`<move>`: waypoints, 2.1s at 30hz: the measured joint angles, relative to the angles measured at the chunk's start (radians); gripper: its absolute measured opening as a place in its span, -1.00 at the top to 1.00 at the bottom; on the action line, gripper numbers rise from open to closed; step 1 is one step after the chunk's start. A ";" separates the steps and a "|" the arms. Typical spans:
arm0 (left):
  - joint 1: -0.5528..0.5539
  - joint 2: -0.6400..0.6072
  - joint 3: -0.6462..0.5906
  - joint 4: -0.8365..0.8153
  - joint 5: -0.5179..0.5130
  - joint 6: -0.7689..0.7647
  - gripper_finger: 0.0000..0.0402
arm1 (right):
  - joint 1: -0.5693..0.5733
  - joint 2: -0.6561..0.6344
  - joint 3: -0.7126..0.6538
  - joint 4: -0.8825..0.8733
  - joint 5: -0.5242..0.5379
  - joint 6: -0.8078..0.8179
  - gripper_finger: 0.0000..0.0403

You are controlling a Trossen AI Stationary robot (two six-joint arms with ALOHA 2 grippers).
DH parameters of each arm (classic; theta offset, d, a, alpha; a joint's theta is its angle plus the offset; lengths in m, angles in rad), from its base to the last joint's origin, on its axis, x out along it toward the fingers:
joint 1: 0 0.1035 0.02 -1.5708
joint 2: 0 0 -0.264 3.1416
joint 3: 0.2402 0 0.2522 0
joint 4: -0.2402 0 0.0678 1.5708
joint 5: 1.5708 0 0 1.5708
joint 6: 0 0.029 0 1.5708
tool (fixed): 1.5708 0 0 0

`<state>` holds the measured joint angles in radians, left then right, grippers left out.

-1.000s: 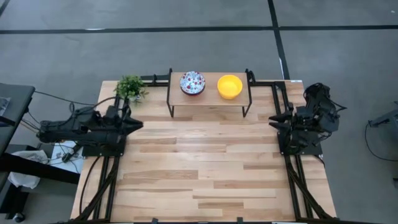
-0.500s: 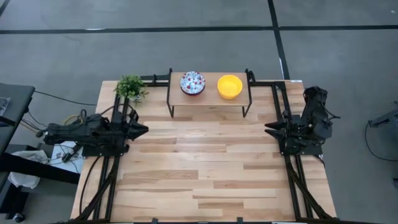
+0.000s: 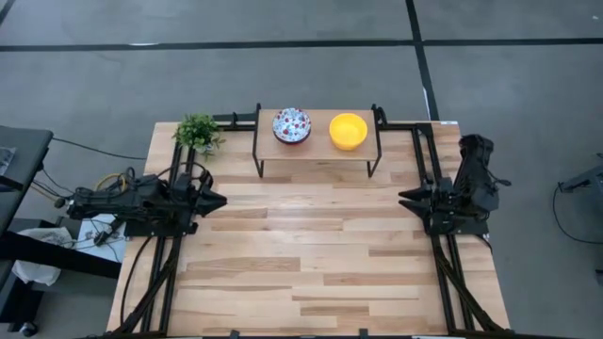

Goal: Pick & Place Mini bowls
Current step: Return to Home Position

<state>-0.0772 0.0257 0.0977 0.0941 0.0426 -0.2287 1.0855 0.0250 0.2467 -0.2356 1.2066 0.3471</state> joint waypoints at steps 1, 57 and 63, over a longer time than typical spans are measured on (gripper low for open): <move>0.000 0.001 -0.003 0.000 0.011 -0.009 0.76 | -0.008 0.000 -0.017 0.038 -0.027 0.000 0.41; 0.000 0.008 -0.092 0.093 -0.024 0.016 0.76 | -1.072 -0.023 -0.238 0.289 -1.052 -0.112 0.41; 0.000 0.008 -0.092 0.093 -0.024 0.012 0.76 | -1.072 -0.023 -0.239 0.289 -1.050 -0.111 0.41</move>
<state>-0.0769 0.0338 0.0055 0.1869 0.0189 -0.2165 0.0132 0.0025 0.0078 0.0531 0.1562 0.2359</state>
